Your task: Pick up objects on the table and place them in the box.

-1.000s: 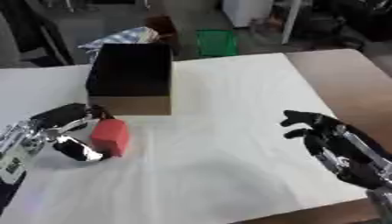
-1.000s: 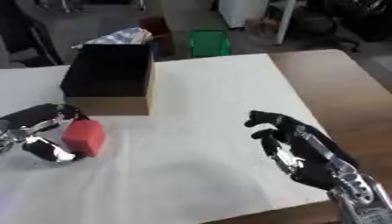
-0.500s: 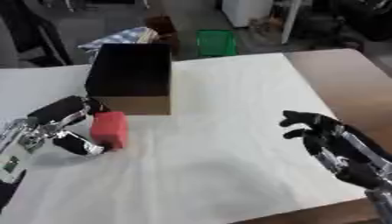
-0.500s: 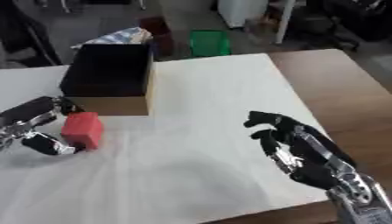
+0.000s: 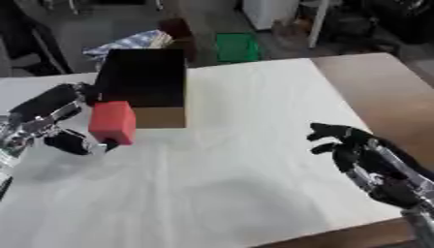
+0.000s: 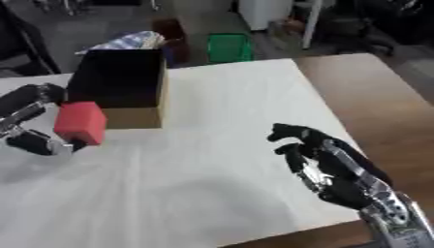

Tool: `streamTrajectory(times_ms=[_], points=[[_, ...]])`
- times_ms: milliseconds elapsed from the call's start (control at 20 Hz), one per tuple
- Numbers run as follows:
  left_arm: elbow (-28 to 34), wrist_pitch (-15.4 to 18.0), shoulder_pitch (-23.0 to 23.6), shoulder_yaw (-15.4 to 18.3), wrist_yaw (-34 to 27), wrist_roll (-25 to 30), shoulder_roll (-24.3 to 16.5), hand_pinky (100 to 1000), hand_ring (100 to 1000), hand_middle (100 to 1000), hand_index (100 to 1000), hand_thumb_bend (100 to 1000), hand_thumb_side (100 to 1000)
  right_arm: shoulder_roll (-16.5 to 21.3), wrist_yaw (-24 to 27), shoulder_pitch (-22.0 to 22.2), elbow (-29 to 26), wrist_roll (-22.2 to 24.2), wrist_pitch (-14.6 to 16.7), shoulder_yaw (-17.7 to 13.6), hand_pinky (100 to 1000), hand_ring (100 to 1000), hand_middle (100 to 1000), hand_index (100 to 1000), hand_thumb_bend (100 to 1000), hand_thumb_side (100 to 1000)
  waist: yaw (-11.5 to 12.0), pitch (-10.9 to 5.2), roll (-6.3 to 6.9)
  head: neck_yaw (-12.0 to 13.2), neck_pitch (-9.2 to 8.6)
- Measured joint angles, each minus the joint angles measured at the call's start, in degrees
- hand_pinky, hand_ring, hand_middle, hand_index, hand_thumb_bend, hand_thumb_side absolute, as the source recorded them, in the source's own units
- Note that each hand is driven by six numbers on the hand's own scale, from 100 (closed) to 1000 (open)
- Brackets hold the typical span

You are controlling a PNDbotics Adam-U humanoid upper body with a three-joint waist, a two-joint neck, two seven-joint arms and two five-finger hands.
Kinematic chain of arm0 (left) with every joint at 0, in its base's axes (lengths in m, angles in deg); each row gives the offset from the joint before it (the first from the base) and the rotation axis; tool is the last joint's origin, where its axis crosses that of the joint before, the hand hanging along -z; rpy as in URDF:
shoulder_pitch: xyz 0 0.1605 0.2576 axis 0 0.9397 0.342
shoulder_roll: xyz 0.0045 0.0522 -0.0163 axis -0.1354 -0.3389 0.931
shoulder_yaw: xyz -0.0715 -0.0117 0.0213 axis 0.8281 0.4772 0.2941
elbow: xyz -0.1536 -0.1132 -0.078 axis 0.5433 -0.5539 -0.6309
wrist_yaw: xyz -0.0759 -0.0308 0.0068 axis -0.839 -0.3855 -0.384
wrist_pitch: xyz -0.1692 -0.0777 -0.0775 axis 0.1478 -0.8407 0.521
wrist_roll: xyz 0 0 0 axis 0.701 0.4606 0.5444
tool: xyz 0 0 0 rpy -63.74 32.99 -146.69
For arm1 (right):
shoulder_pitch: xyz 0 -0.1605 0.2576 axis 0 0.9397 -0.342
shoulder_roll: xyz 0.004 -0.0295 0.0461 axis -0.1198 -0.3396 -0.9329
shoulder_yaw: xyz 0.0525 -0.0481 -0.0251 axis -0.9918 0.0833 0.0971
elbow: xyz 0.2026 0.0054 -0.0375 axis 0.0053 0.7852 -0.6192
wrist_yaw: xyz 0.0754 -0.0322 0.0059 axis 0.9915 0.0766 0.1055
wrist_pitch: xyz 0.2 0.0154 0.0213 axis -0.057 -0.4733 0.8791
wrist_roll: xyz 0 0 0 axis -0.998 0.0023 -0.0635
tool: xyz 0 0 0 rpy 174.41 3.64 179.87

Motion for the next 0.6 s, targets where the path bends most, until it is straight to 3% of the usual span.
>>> streamTrajectory(times_ms=[250,600], points=[[-3.6,-1.8,-4.4,1.8,0.3,-2.0,-0.2,635,586,298,559,312,235,0.0,0.0,-0.2,0.0,0.2,0.1,0.4,780,1000,768,878,100,602,-1.3,-0.01,0.07,0.3,-0.09],[-15.1,-3.7,-9.6,5.6,3.2,-8.6,1.4,626,598,301,563,276,202,0.0,0.0,-1.2,0.0,1.3,0.1,1.4,780,1000,768,878,100,623,-4.8,0.66,0.73,1.9,-1.45]])
